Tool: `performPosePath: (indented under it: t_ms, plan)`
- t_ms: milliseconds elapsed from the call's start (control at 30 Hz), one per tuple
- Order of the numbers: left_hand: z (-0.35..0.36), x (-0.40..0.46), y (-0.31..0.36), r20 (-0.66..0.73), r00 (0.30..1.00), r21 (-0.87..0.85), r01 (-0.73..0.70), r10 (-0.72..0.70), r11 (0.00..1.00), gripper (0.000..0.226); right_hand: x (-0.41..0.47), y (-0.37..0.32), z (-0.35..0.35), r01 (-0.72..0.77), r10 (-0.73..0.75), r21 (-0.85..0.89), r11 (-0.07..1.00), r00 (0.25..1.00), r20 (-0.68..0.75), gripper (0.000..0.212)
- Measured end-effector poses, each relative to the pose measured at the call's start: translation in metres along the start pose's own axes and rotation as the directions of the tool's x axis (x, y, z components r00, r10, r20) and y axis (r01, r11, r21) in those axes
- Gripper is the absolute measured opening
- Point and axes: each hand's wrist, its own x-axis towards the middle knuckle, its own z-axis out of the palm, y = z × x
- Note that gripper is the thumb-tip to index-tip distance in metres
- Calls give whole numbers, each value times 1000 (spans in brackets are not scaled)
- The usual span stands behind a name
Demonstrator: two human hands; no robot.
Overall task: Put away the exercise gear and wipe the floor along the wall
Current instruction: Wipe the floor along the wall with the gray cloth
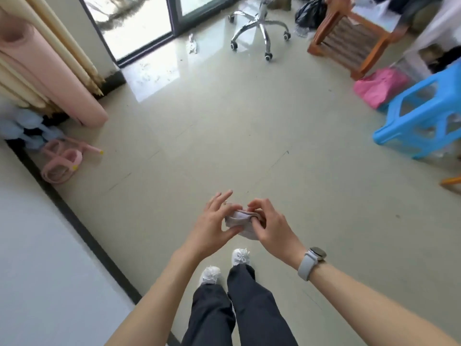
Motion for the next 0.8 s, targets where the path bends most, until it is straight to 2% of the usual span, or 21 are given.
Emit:
performPosePath:
  t_ms: [67,133,200,267,367,433,500,567,600,700,800]
  plan:
    - [8,11,23,38,996,26,-84,83,996,24,-28,-1,-19,-45,49,34,998,990,-136,21]
    - [20,21,50,126,987,45,-108,101,993,15,-59,5,-34,-119,138,95,988,963,-230,23]
    - [35,29,77,225,970,-5,-93,92,996,15,-91,17,-48,-194,235,170,966,935,-265,31]
    - [57,34,107,327,941,-130,-49,90,990,21,-122,36,-61,-242,304,230,943,906,-293,37]
    - [107,36,155,467,876,-197,-26,117,980,20,-166,67,-80,-273,402,340,900,824,-400,31]
    - [147,36,188,546,828,-148,-52,126,988,24,-193,90,-100,-288,433,340,895,739,-516,28]
    - [192,42,215,638,759,62,-214,126,975,43,-223,120,-126,-339,466,320,885,617,-634,24]
    - [238,51,237,705,704,340,-437,81,833,72,-260,157,-155,-417,524,344,841,471,-710,22]
    - [261,53,252,708,701,412,-505,82,759,77,-281,178,-168,-447,556,375,812,398,-730,23]
    - [339,47,305,671,720,440,-579,177,687,68,-350,235,-212,-476,636,487,732,223,-738,23]
    - [423,25,363,688,684,384,-627,244,678,56,-417,275,-250,-486,674,555,675,99,-732,19]
